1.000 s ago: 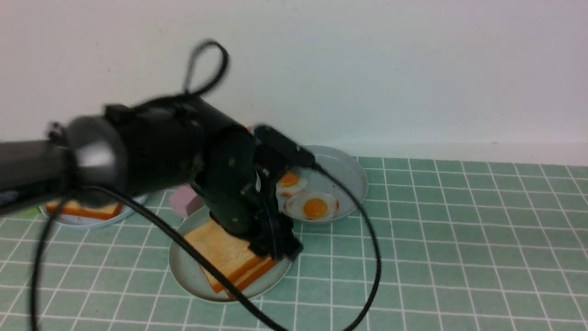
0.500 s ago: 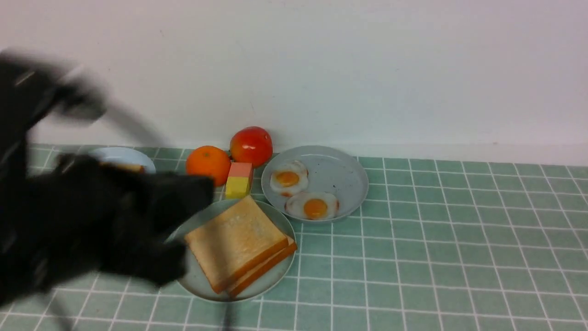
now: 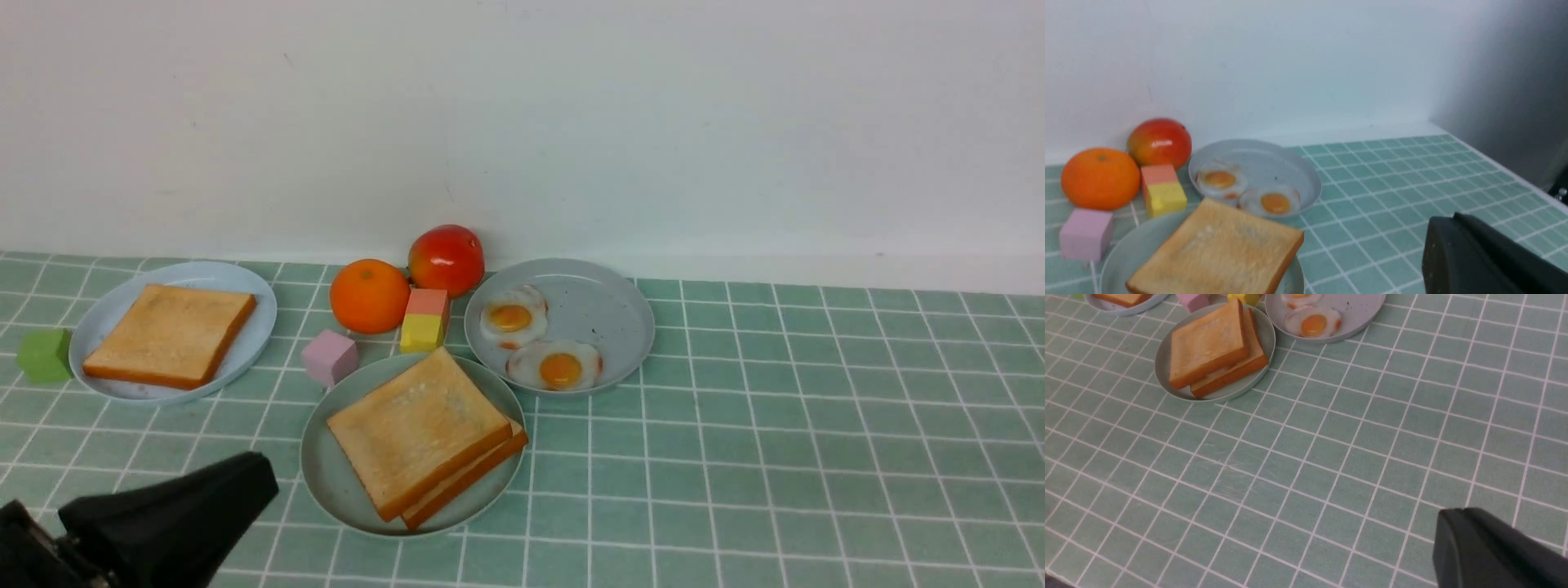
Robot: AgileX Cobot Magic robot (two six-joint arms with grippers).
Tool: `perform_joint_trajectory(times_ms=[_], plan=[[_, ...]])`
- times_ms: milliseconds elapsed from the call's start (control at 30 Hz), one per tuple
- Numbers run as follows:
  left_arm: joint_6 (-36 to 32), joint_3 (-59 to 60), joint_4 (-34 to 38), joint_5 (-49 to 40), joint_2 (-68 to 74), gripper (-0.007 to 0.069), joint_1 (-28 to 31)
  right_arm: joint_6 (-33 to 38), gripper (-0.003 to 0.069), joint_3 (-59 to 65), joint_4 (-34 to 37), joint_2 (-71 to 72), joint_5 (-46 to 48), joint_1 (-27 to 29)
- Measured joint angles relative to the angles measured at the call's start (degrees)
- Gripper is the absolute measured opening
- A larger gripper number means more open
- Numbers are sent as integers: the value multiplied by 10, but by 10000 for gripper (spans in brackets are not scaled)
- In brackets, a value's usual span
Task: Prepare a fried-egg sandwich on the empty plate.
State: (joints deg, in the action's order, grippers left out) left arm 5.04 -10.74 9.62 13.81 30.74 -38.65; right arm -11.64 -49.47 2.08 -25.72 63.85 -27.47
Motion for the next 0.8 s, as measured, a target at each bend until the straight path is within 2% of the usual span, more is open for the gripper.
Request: perform_joint_trajectory(times_ms=[400,500,633,700,733,800], plan=[[0,6,0,-46,0,-13,0,-3,1,0,-1,0,0,0],[0,6,0,-52,0,-13,0,-3,2,8,-21,3,-9,8],[0,6,0,-54,0,-13,0,-3,0,42,-61,33,-27,74],[0,6,0,-54,0,-13,0,-3,-6,84,-62,63,-63,118],[0,6,0,-54,0,-13,0,-3,-8,96,-61,67,-69,123],[0,6,0,-54,0,-13,0,10,-14,176,-50,114,-152,181]])
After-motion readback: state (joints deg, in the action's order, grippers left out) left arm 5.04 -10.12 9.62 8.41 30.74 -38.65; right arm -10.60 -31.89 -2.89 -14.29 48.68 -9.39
